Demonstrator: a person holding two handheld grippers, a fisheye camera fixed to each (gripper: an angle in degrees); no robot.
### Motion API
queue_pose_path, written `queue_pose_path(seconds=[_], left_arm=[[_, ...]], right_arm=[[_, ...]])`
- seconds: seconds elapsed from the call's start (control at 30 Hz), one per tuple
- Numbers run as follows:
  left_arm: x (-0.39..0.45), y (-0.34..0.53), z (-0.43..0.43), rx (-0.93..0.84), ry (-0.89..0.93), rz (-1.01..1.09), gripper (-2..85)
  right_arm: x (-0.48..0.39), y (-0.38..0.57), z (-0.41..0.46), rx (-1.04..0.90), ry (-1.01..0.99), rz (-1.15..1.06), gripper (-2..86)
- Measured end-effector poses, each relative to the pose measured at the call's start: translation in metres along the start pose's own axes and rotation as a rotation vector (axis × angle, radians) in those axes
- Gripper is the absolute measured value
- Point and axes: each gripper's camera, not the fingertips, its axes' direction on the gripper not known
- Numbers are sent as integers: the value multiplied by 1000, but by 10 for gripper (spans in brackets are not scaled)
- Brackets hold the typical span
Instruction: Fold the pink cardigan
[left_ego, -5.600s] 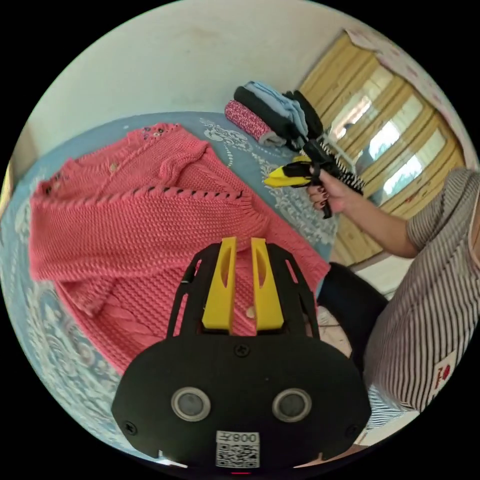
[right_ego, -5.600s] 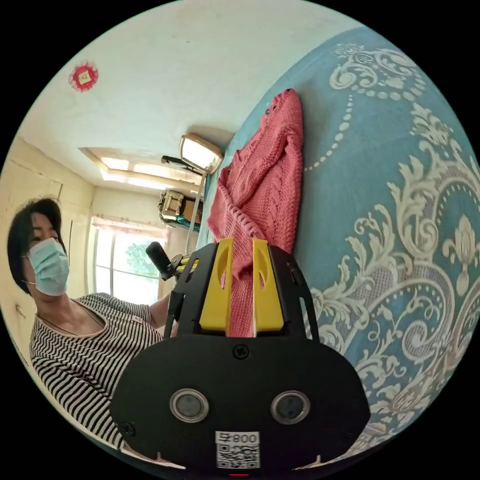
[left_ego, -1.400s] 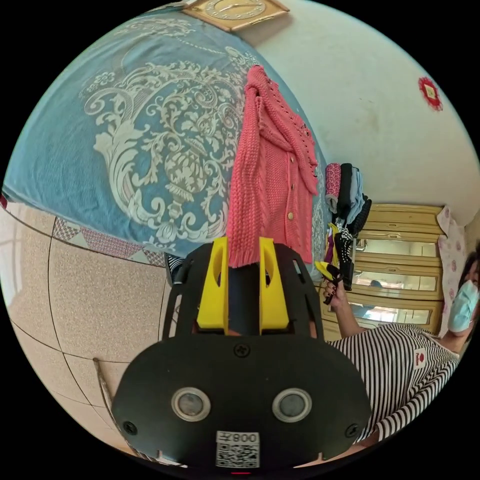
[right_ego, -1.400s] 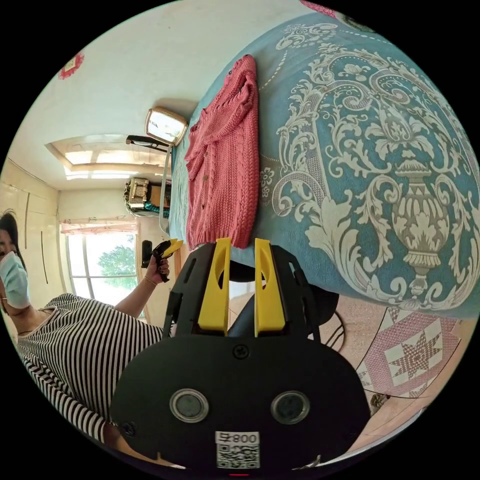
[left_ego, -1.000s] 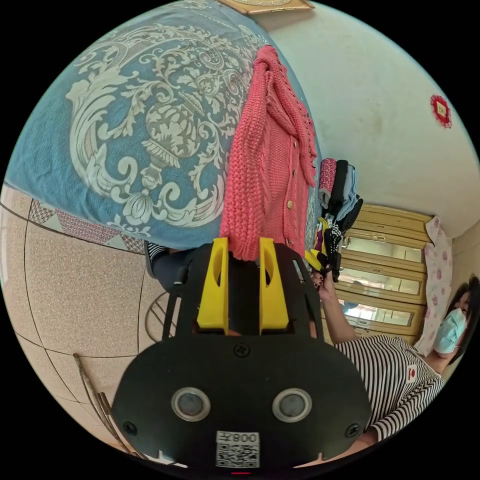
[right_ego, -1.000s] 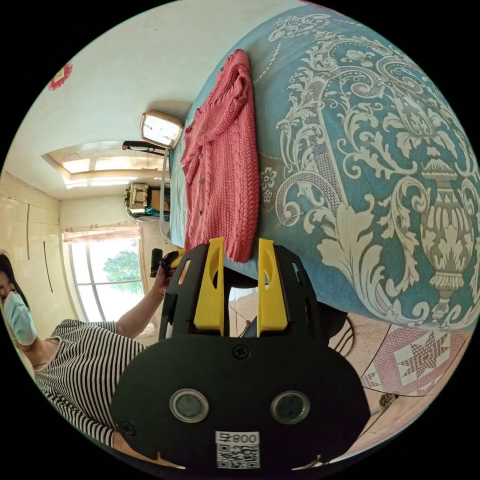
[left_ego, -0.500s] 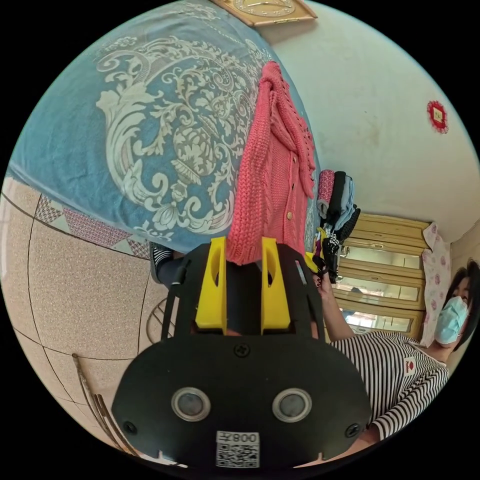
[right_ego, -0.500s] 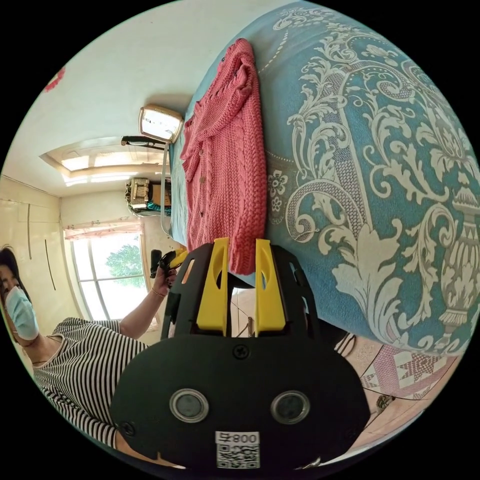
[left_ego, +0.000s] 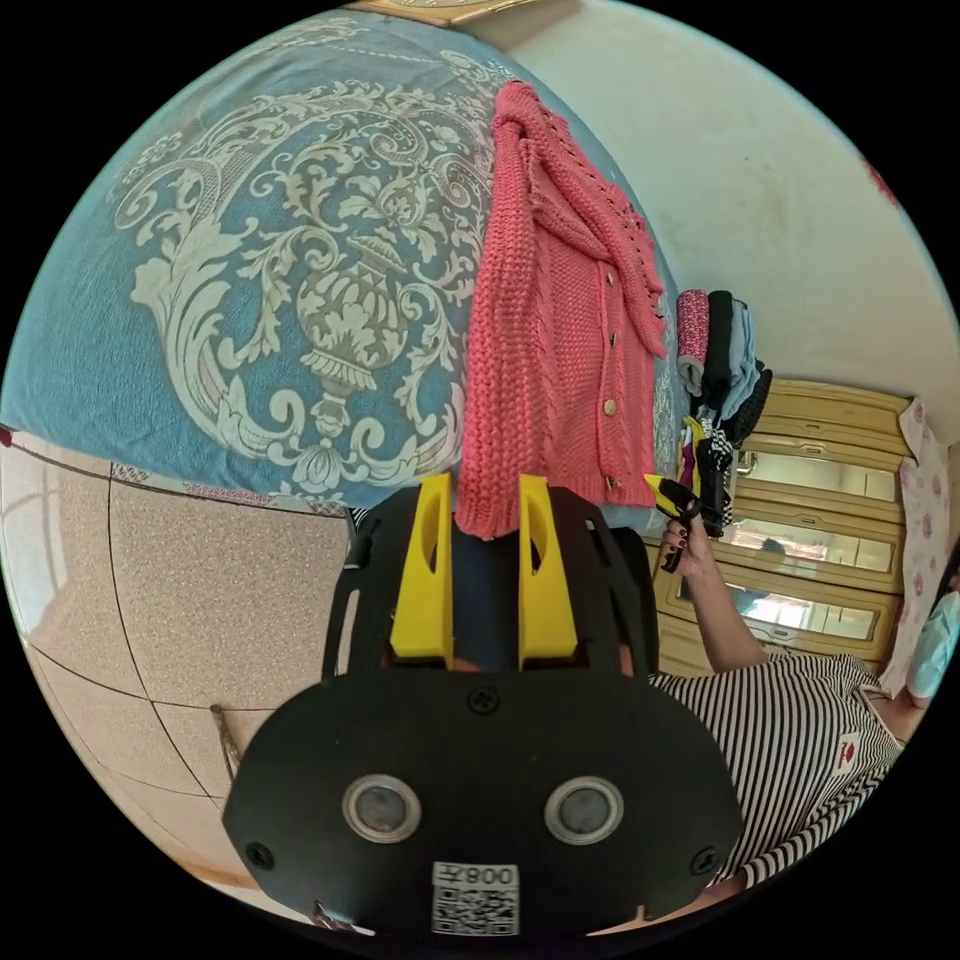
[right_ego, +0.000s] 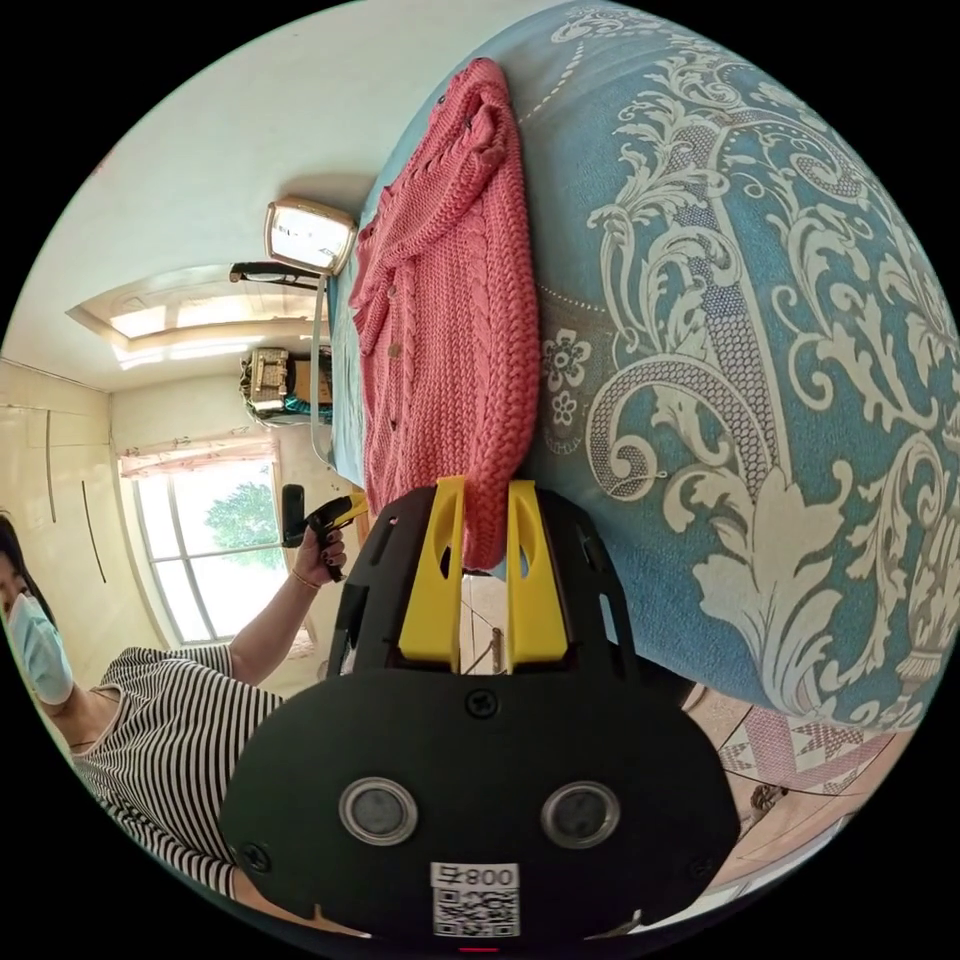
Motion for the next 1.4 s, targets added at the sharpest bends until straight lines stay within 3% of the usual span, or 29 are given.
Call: queue_pose_path(seconds=[0.23,0.57,1.03,1.4], left_arm=[[-21,12,22,-15,154,-34,44],[-34,63,2,135,419,-4,33],[-36,154,-17,156,539,75,30],[-77,236,-41,160,603,-12,30]], right_arm=[[8,16,-3,11,-60,17,34],[-8,60,-49,64,-134,-87,24],[-29,168,-95,107,-141,-223,20],[-12,273,-117,62,-176,-194,18]])
